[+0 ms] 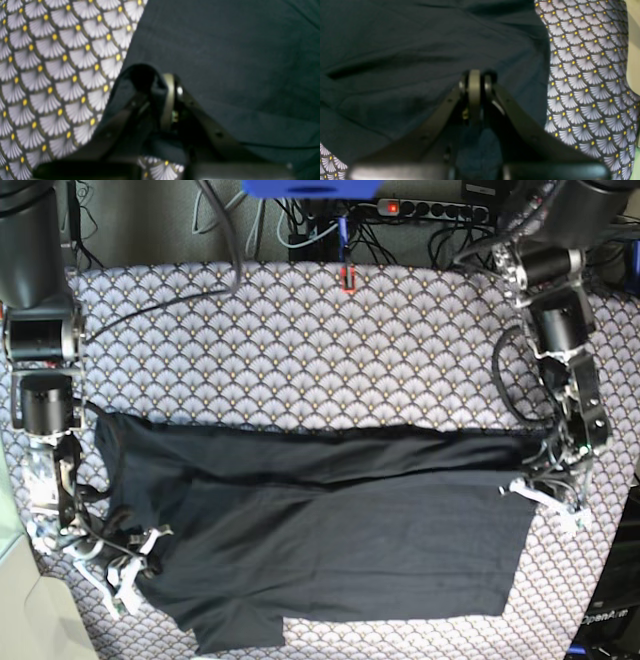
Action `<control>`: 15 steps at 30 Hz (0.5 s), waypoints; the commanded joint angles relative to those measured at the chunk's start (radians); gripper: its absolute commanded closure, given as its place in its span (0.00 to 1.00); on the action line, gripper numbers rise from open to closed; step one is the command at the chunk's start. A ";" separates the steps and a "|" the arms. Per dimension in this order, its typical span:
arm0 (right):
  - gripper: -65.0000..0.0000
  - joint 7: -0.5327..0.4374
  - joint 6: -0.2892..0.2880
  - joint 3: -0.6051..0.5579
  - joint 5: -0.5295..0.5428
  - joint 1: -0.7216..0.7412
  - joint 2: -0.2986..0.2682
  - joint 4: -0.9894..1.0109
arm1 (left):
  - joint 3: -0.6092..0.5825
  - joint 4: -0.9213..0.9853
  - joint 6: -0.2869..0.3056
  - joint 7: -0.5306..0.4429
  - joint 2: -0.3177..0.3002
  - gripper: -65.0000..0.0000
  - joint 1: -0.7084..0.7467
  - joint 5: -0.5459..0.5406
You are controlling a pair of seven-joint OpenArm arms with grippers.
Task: Fold the T-shirt properly
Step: 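Lift the shoulders and fold them toward the hem with both grippers, then release the folded edge and raise both grippers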
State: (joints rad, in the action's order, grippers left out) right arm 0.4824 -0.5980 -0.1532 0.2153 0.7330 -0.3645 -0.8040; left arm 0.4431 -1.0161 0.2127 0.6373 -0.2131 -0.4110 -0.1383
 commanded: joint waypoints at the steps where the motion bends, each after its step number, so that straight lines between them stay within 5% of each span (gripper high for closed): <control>1: 1.00 -0.026 0.003 0.005 0.011 0.038 -0.011 -0.016 | 0.003 -0.013 0.003 -0.023 -0.012 1.00 -0.032 -0.005; 8: 1.00 -0.026 0.003 0.005 0.011 0.038 -0.009 -0.016 | 0.003 -0.023 0.003 -0.087 -0.010 0.70 -0.030 -0.010; 15: 0.98 -0.026 0.003 0.004 0.011 0.038 -0.009 -0.016 | 0.003 -0.023 0.003 -0.099 -0.010 0.67 -0.030 -0.010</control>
State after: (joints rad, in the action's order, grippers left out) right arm 0.4820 -0.5980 -0.1532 0.2157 0.7330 -0.3649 -0.8040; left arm 0.4431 -1.0168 0.2131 0.5636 -0.2131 -0.4110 -0.1387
